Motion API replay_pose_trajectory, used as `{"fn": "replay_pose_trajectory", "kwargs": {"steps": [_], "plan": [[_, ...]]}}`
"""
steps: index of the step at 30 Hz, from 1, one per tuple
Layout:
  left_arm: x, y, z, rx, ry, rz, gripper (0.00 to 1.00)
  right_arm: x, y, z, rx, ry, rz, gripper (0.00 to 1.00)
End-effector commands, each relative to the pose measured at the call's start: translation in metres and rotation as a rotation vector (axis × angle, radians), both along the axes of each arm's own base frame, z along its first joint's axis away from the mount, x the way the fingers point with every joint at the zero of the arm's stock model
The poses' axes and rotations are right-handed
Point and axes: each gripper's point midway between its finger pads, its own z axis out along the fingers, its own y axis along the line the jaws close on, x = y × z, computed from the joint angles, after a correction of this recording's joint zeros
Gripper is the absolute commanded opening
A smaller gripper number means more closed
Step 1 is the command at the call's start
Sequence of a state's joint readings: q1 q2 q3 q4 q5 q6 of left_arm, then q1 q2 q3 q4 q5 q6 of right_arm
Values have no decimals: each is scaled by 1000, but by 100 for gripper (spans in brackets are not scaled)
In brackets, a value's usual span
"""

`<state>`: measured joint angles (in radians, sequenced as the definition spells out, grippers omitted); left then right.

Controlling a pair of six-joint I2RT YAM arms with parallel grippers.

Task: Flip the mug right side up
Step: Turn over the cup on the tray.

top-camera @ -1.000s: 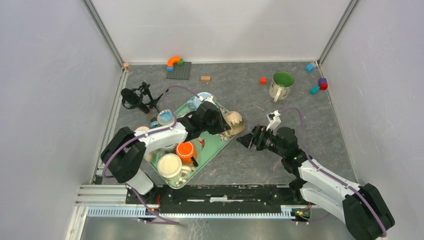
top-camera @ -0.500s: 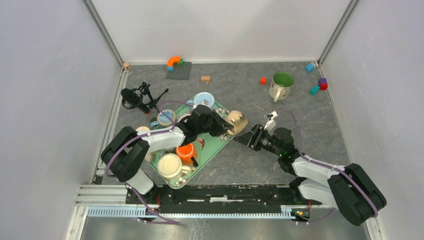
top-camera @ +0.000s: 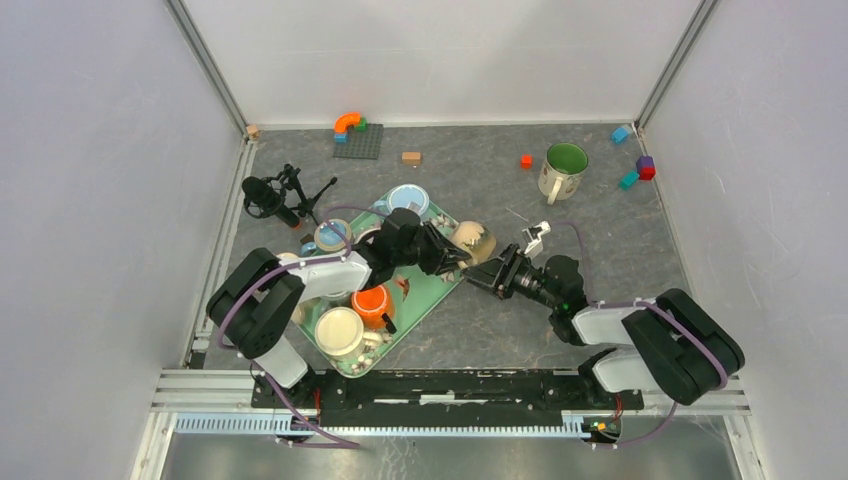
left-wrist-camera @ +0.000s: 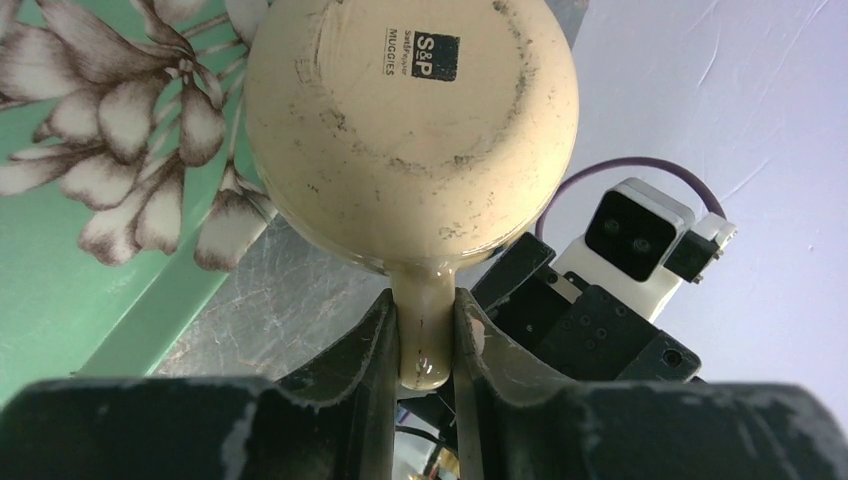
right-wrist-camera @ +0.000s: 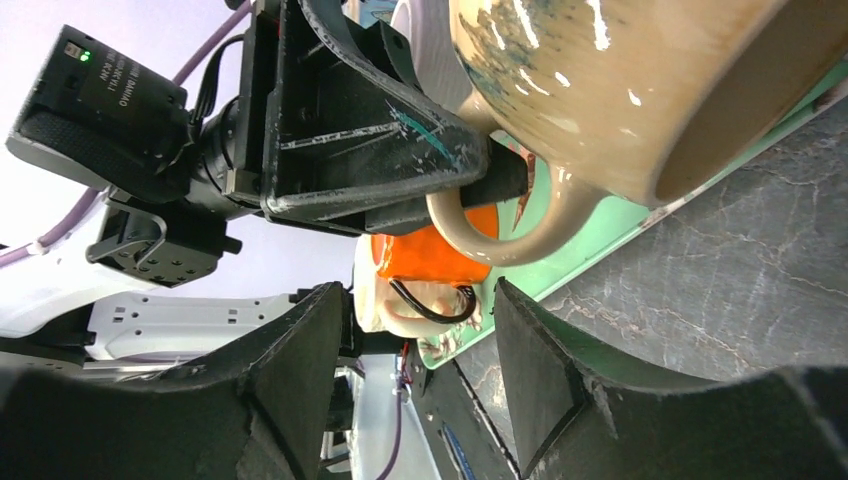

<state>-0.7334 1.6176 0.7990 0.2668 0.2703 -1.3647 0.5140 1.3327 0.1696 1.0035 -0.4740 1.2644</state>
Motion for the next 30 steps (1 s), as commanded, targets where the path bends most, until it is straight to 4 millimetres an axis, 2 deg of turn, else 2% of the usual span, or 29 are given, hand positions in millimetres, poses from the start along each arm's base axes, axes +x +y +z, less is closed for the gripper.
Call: {"fn": "replay_pose_trajectory", "kwargs": {"steps": [1, 8, 13, 24, 30], "plan": [[-6, -23, 46, -199, -7, -67, 2, 4, 5, 24, 85, -64, 16, 62], [-7, -21, 48, -220, 7, -54, 2, 4, 6, 17, 122, -18, 12, 62], [-8, -20, 46, -223, 26, -49, 2, 5, 5, 19, 189, 11, 0, 58], [-19, -13, 34, -214, 68, -47, 2, 15, -4, 14, 242, 59, -77, 56], [-25, -9, 27, -205, 83, -48, 2, 24, -2, 9, 232, 72, -97, 52]]}}
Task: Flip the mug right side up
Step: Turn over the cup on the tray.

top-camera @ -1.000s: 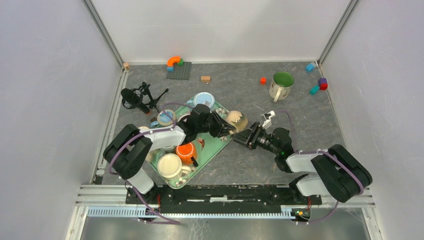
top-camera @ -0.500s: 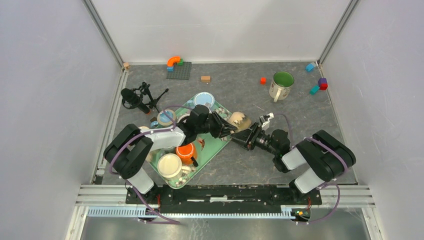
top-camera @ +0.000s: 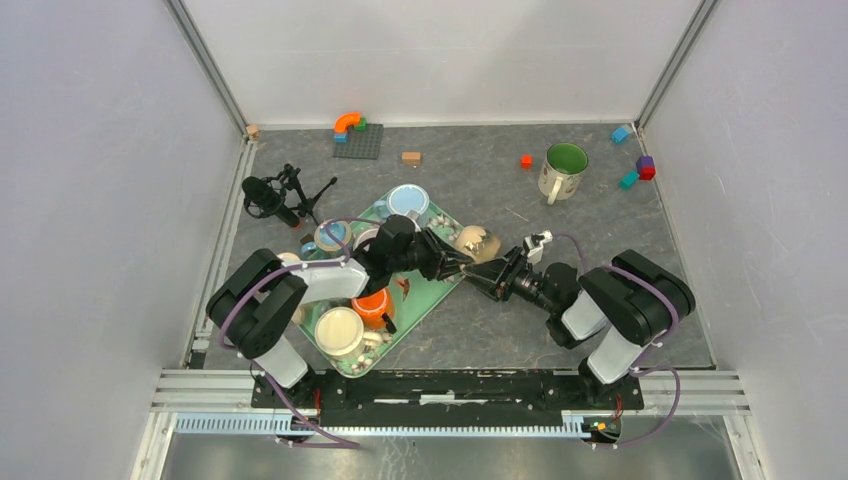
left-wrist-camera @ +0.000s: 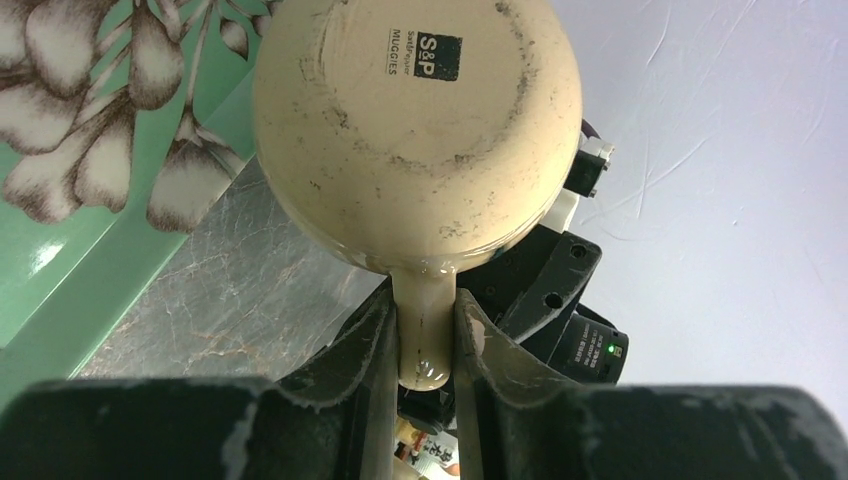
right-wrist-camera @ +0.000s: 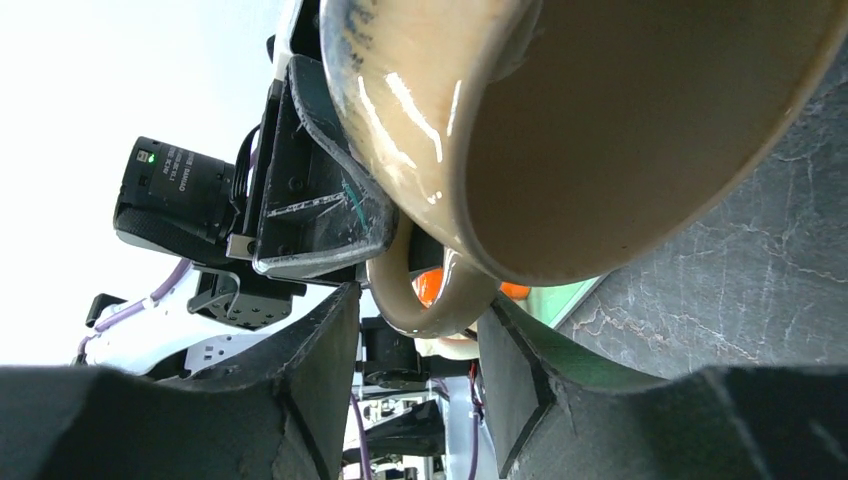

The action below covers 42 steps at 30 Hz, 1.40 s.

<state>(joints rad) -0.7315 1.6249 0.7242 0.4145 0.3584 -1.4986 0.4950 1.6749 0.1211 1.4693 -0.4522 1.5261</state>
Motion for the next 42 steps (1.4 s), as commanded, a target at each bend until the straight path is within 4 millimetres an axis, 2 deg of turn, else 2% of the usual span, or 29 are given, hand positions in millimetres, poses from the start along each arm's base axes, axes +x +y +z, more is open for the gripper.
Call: {"fn": "replay_pose_trajectory", "kwargs": {"steps": [1, 7, 15, 23, 29, 42], "plan": [[-12, -2, 21, -75, -2, -35, 2, 14, 0, 19, 41, -73, -39, 50], [-21, 5, 12, -55, 12, -42, 2, 23, 3, 14, -3, -77, -44, 42], [-32, 13, -6, -10, 27, -69, 2, 35, 9, 5, -106, -111, -34, 22], [-35, 17, -14, 48, 2, -96, 2, 45, 6, -23, -359, -161, -15, 0], [-30, 17, -12, 129, -64, -137, 7, 56, -8, -27, -524, -216, -54, 0], [-9, 24, -7, 314, -198, -171, 22, 65, -26, -19, -676, -294, -99, 0]]}}
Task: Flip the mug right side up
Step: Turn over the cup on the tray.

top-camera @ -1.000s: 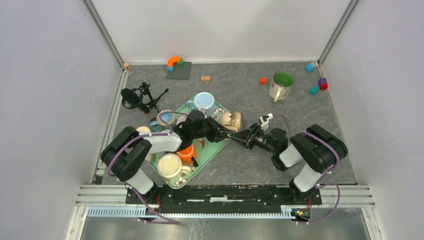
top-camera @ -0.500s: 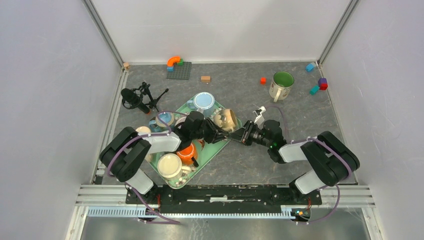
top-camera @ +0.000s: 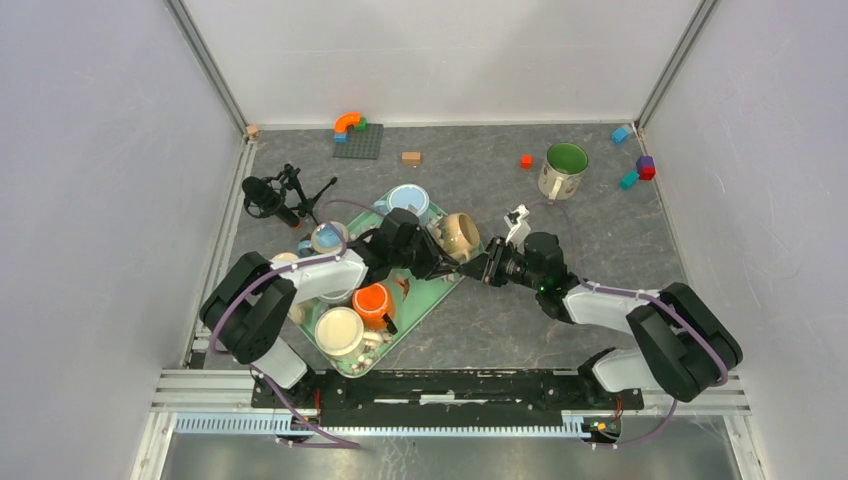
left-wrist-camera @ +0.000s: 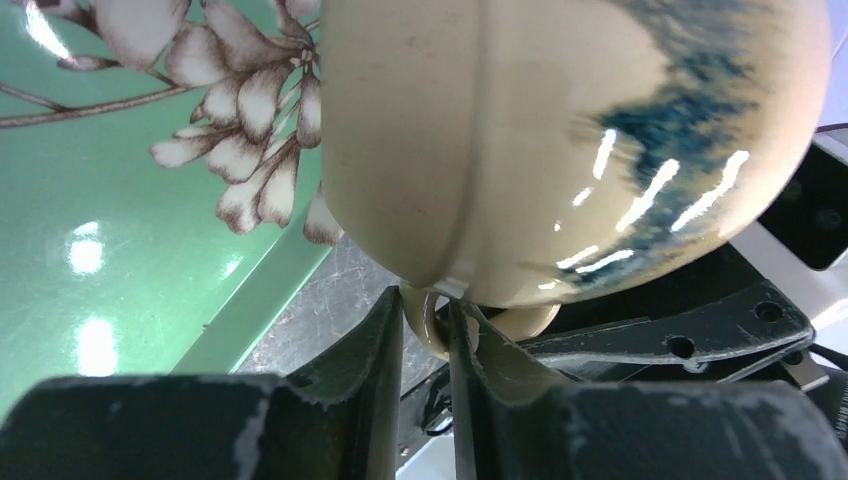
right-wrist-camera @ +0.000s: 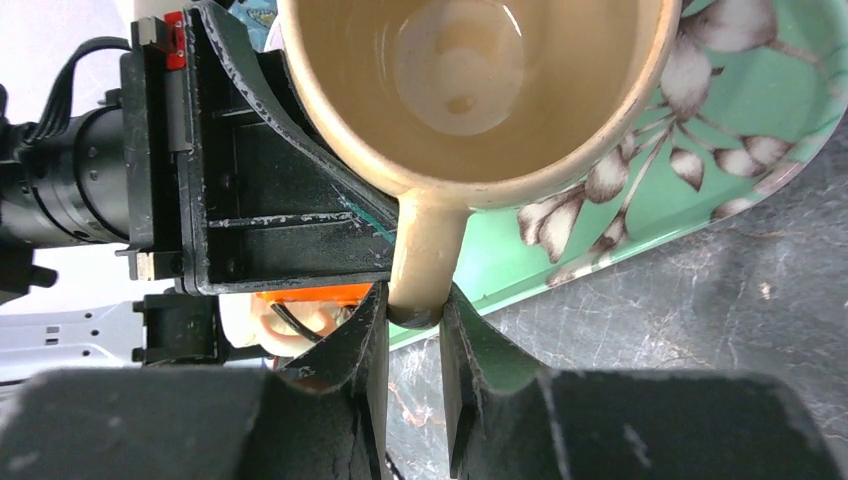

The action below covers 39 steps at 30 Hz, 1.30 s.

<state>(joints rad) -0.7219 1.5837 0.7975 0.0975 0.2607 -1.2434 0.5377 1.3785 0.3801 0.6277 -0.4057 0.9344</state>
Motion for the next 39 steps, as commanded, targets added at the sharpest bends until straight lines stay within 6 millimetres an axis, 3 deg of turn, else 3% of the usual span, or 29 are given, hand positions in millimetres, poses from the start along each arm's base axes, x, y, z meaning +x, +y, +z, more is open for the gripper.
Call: {"fn": "replay_pose_trajectory", "kwargs": {"steps": [1, 11, 15, 24, 31, 39], "plan": [[-8, -1, 20, 66, -109, -142, 22, 47, -38, -3, -180, -131, -217, 0], [2, 19, 17, 238, -198, -171, 33, 56, -49, -3, -315, -201, -204, 0], [5, 23, 25, 253, -235, -169, 36, 58, -50, -4, -368, -225, -175, 0], [17, 41, 79, 331, -404, -162, 46, 61, -41, -1, -546, -310, -73, 0], [26, 69, 127, 424, -540, -95, 56, 54, -26, -6, -720, -372, -4, 0], [25, 89, 158, 456, -618, -44, 62, 48, -15, -21, -821, -370, 42, 17]]}}
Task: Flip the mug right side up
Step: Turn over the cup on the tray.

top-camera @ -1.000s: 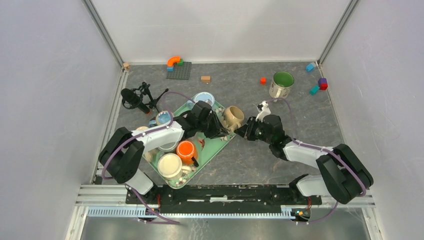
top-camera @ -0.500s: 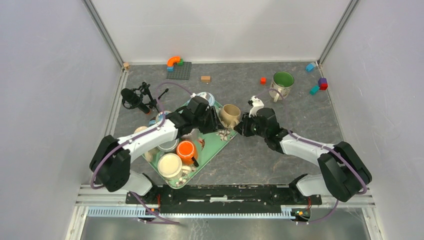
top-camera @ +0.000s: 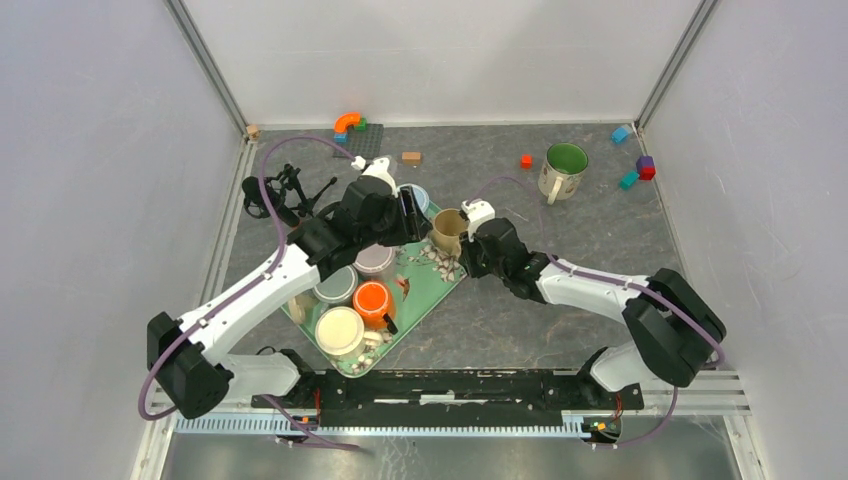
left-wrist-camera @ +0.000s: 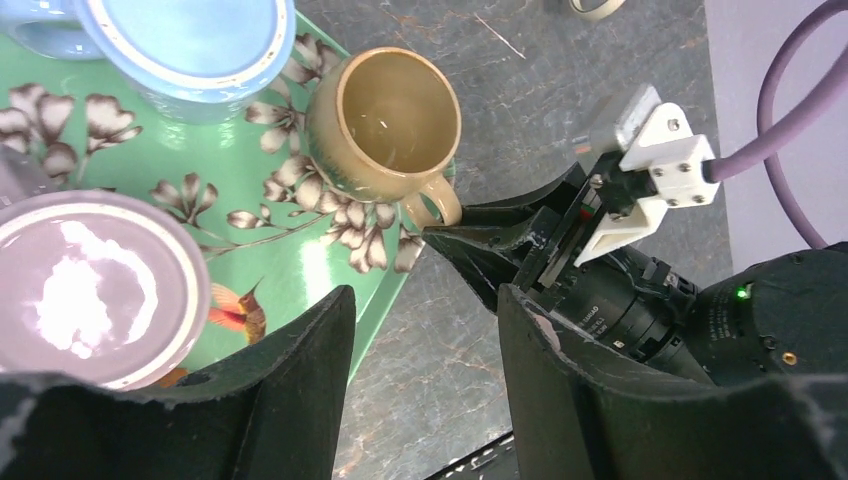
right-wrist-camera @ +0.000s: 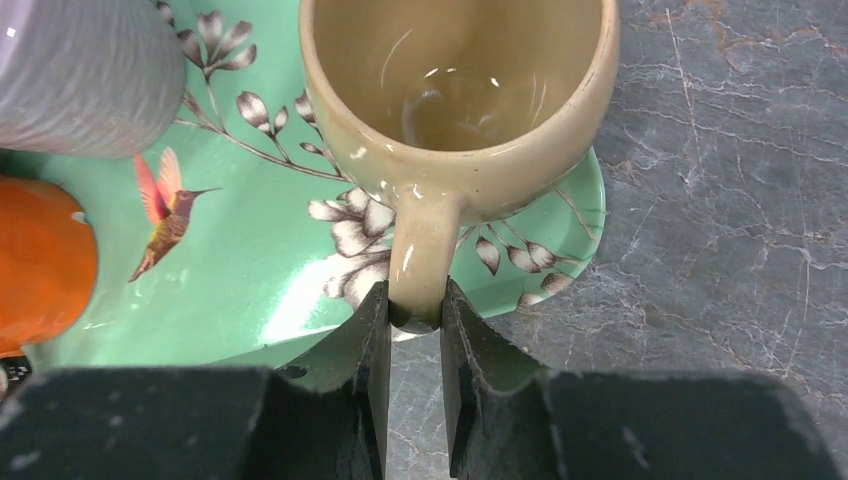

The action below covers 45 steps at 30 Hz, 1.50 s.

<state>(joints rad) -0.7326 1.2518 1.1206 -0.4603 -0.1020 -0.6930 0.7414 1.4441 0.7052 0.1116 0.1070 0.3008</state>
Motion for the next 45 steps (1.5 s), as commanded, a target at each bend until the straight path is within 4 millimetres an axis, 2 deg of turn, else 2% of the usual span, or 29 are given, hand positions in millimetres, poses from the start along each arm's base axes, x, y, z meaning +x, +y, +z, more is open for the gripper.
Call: {"fn": "replay_pose_trajectory", "kwargs": {"steps": [1, 7, 16, 20, 25, 31, 35, 41, 45], "plan": [[2, 16, 23, 51, -89, 12, 62, 8, -4, -4, -100, -26, -27, 18], [2, 22, 21, 52, -92, 23, 68, 9, -1, -9, -137, -24, -20, 27], [2, 26, 24, 34, -102, 31, 77, 23, 10, 0, -165, -54, 11, 55], [3, 27, 26, 31, -108, 33, 78, 30, 14, 2, -185, -68, 27, 61], [3, 30, 27, 32, -108, 35, 78, 36, 19, -4, -214, -58, 42, 60], [4, 31, 27, 31, -106, 36, 79, 38, 18, -9, -246, -41, 37, 51], [3, 30, 27, 27, -105, 33, 79, 41, 19, -8, -257, -38, 32, 35], [2, 30, 27, 27, -106, 23, 79, 42, 21, 1, -250, -42, 29, 3], [1, 30, 27, 24, -109, 17, 81, 44, 23, 21, -220, -65, 19, 0]]}}
